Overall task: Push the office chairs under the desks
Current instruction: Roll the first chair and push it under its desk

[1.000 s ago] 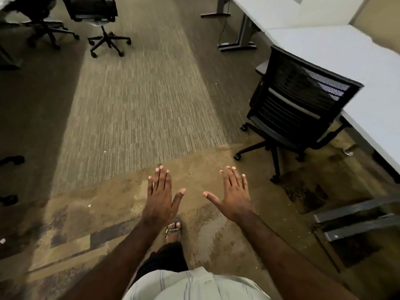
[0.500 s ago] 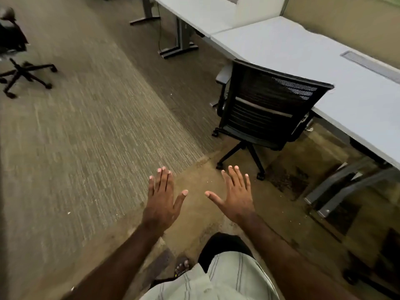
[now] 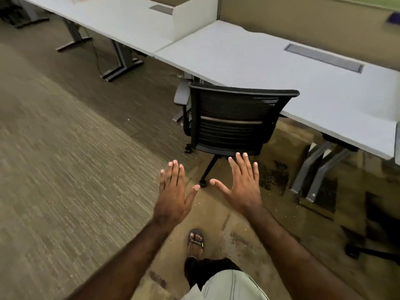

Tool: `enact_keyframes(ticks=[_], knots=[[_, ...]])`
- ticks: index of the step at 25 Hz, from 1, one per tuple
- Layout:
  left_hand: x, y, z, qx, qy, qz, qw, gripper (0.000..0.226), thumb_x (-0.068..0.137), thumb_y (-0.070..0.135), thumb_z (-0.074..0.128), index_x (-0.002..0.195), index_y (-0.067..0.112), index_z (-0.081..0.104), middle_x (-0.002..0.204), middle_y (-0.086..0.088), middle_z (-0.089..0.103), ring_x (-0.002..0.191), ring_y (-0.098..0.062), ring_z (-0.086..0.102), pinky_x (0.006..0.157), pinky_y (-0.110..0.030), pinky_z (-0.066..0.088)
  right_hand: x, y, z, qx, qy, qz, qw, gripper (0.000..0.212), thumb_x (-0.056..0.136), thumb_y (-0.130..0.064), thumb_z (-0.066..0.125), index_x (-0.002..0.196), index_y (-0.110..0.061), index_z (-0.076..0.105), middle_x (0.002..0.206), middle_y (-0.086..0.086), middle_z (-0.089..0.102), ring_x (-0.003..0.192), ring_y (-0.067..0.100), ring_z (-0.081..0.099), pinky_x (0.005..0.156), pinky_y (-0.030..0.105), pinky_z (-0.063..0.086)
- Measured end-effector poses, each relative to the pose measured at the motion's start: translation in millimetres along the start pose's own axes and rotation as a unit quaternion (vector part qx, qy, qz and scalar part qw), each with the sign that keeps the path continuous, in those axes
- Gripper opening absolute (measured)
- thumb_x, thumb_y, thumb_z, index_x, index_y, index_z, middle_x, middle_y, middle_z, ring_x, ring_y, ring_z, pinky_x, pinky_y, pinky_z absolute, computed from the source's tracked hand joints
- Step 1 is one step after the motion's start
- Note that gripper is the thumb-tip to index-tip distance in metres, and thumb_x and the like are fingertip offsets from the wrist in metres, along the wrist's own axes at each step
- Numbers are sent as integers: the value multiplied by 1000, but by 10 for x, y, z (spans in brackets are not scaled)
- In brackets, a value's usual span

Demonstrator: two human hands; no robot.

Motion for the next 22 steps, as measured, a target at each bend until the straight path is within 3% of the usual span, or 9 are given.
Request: enact_keyframes(ticks=[4,7,11,18,22], knots=[[972,174,-277,2,31,78,996,92,107,70,14,168,2,13,179,-17,3,167,-26,-8,134,-46,-10,677,195,-226,-4,40,58,997,108,92,-95,36,169,-19,33,181,5,18,169,18,-3,136,55,-1],[1533,333,-480,-6,76,134,988,89,109,67,19,167,0,18,178,-19,9,167,-28,0,135,-47,-5,1058,264,-405,-8,70,84,994,105,94,-91,44,170,-19,32,182,5,16,169,18,-3,136,53,-3],[2382,490,-676,8,81,171,982,92,107,71,12,169,3,11,179,-18,2,167,-28,-5,135,-50,-4,1597,352,-704,-27,117,96,988,107,94,-89,47,172,-18,25,183,6,6,169,20,-7,136,49,-7],[3271,412,-707,67,-3,169,983,108,94,79,-13,168,2,4,178,-19,-1,166,-30,-6,135,-49,-6,2247,588,-1036,-80,77,135,985,112,94,-94,33,174,-19,10,183,5,-4,169,20,-11,136,53,-6],[3273,310,-592,64,-18,205,976,101,98,75,-1,168,3,11,178,-18,10,167,-31,3,135,-49,-3,2469,777,-1075,-120,41,172,977,113,93,-97,20,174,-18,11,183,6,1,169,21,-7,135,52,-9]])
Point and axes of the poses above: each hand's wrist, its own x-axis towards the middle knuckle, its own z-axis out of the palm, y = z × x, the point moved 7 cm from there along x, towards the middle knuckle
